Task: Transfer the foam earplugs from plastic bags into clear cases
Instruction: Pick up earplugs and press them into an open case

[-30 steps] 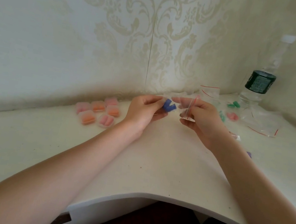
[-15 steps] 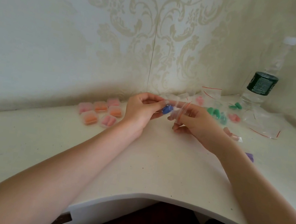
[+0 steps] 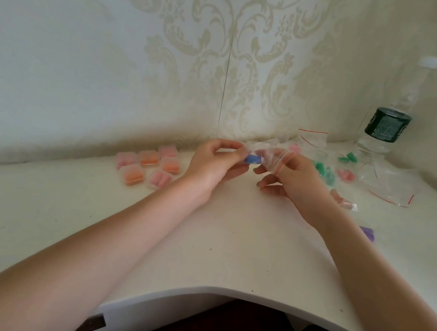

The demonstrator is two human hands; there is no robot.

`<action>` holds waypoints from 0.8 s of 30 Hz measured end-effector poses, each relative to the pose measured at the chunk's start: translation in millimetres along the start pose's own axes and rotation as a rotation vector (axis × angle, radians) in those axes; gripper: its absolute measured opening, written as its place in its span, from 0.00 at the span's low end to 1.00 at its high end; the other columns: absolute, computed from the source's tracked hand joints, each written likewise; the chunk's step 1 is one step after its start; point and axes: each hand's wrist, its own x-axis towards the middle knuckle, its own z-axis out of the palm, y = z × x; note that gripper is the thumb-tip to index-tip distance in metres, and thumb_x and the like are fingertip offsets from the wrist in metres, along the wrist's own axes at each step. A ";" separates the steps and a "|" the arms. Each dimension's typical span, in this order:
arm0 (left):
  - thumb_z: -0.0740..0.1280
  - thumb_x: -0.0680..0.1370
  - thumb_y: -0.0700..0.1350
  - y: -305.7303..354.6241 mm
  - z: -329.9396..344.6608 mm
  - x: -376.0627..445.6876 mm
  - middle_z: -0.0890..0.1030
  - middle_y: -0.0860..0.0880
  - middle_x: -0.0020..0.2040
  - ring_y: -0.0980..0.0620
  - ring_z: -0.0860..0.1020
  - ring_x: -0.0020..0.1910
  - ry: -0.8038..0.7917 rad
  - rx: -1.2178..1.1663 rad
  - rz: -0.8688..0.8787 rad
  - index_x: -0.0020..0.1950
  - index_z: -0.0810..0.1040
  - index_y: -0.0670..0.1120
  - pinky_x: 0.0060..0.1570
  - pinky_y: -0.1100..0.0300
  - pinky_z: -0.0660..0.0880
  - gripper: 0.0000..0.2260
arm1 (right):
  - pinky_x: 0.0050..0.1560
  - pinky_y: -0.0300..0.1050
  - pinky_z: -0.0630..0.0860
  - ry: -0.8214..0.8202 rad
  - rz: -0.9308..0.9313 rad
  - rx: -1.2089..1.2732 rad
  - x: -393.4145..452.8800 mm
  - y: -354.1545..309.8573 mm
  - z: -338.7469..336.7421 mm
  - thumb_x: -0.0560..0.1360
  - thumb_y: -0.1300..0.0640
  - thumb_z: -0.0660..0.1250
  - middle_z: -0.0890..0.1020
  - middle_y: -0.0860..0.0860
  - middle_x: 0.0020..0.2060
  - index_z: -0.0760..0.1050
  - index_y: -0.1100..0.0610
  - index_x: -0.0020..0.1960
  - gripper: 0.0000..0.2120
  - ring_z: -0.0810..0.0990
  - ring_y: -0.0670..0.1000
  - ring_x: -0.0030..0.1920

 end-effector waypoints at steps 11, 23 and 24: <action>0.73 0.70 0.34 -0.2 -5.4 2.9 0.83 0.51 0.32 0.57 0.81 0.34 -0.031 0.016 0.021 0.39 0.79 0.41 0.39 0.66 0.79 0.05 | 0.39 0.39 0.80 -0.040 -0.049 -0.078 3.2 5.0 -0.6 0.75 0.56 0.69 0.82 0.49 0.41 0.80 0.52 0.55 0.09 0.79 0.43 0.33; 0.64 0.78 0.32 0.6 -2.2 -1.6 0.81 0.48 0.31 0.56 0.81 0.31 -0.173 -0.088 -0.074 0.42 0.73 0.41 0.39 0.63 0.81 0.07 | 0.30 0.36 0.71 -0.027 -0.136 -0.407 5.5 8.4 -4.4 0.75 0.50 0.68 0.76 0.44 0.32 0.72 0.49 0.48 0.06 0.77 0.44 0.28; 0.63 0.78 0.32 0.9 -0.9 -1.8 0.81 0.47 0.31 0.55 0.81 0.31 -0.154 -0.117 -0.086 0.42 0.72 0.41 0.38 0.62 0.81 0.07 | 0.30 0.36 0.72 -0.020 -0.137 -0.388 5.1 7.4 -3.7 0.75 0.50 0.68 0.76 0.43 0.32 0.72 0.51 0.49 0.07 0.77 0.44 0.28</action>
